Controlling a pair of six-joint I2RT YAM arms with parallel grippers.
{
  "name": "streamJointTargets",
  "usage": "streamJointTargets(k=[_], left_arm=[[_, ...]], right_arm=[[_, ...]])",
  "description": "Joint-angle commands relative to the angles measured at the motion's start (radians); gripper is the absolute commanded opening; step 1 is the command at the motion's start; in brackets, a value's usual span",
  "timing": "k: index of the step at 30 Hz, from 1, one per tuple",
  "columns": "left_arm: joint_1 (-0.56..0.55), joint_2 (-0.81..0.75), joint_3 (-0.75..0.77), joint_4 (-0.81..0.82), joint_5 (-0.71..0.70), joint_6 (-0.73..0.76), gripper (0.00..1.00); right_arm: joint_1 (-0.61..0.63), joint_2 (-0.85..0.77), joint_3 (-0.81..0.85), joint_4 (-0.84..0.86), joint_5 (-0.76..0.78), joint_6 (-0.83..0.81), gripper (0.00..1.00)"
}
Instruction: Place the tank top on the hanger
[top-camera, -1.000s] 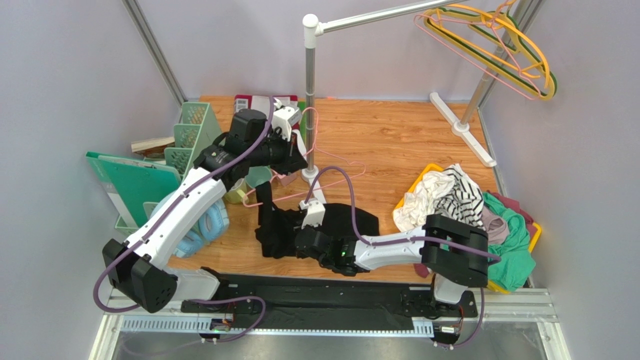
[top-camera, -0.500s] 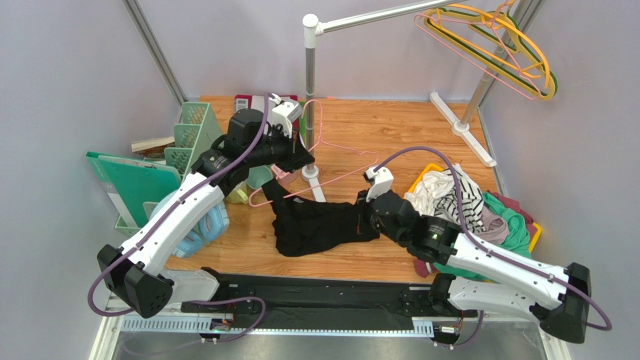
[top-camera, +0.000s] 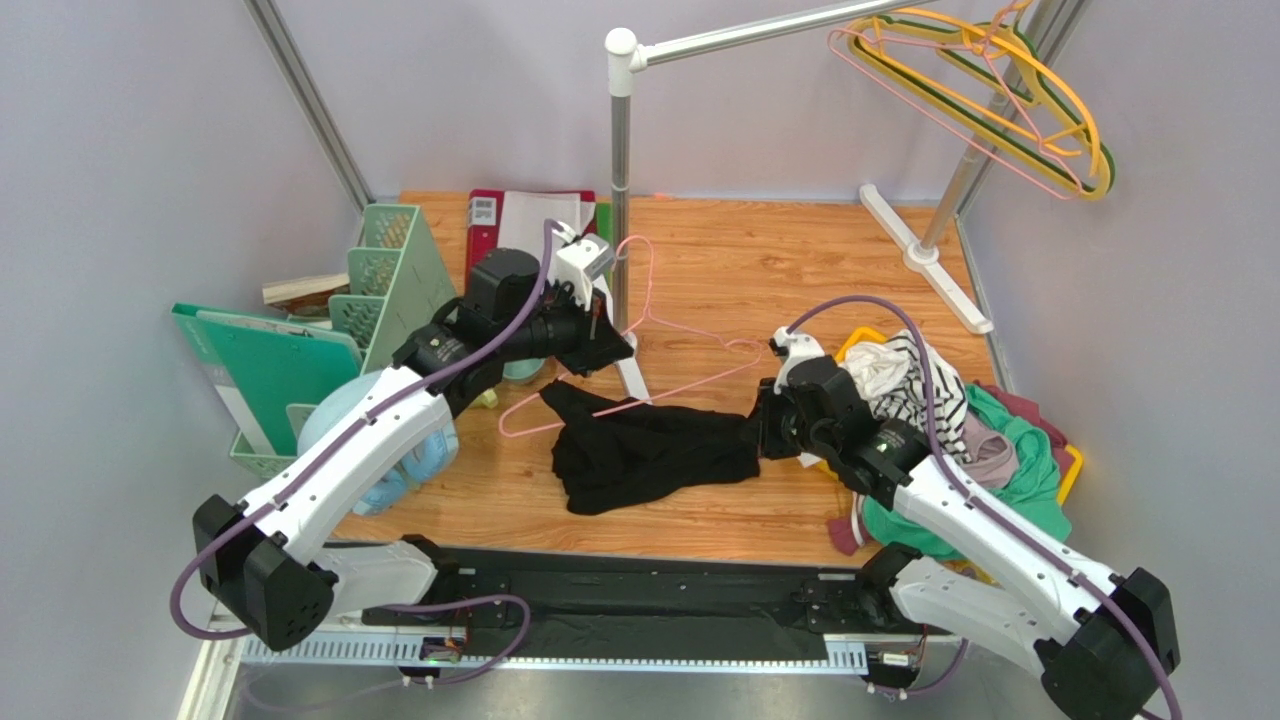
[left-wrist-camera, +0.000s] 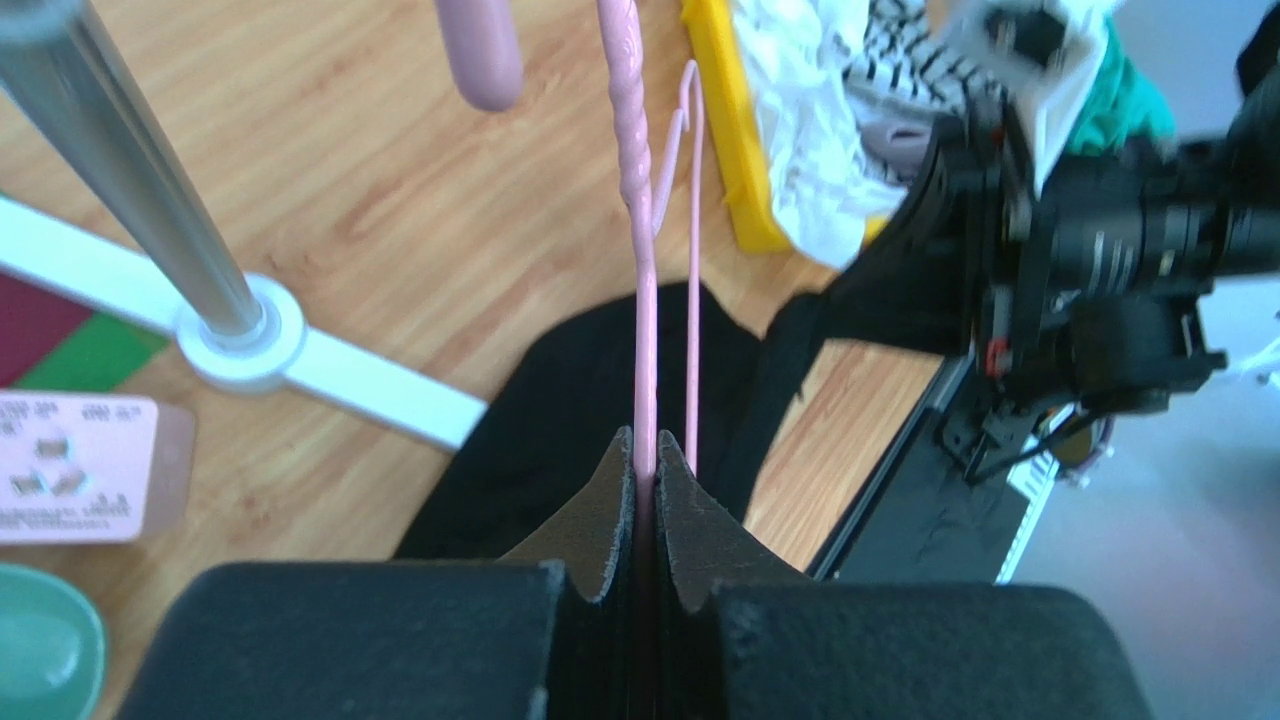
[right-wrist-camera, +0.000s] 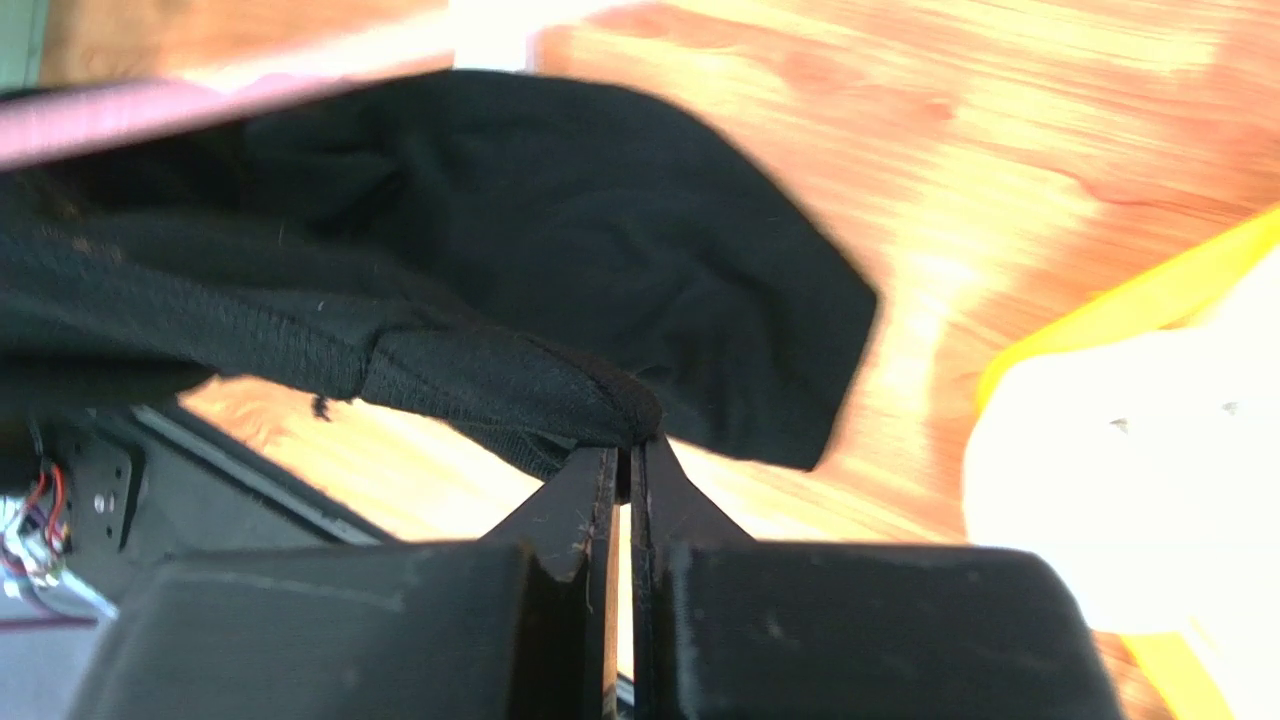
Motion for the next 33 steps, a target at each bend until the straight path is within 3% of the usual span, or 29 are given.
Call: streamJointTargets(k=[1, 13, 33], left_arm=[[0.0, -0.084, -0.05, 0.024, 0.013, 0.07, 0.0], [0.0, -0.145, -0.123, 0.037, 0.041, 0.119, 0.0], [0.0, -0.174, -0.159, 0.031, 0.038, 0.178, 0.0]], right_arm=[[-0.129, 0.013, -0.023, 0.063, -0.149, -0.046, 0.0], [-0.361, 0.278, 0.087, 0.099, -0.387, -0.169, 0.0], [-0.564, 0.464, 0.297, -0.012, -0.499, -0.3, 0.0]])
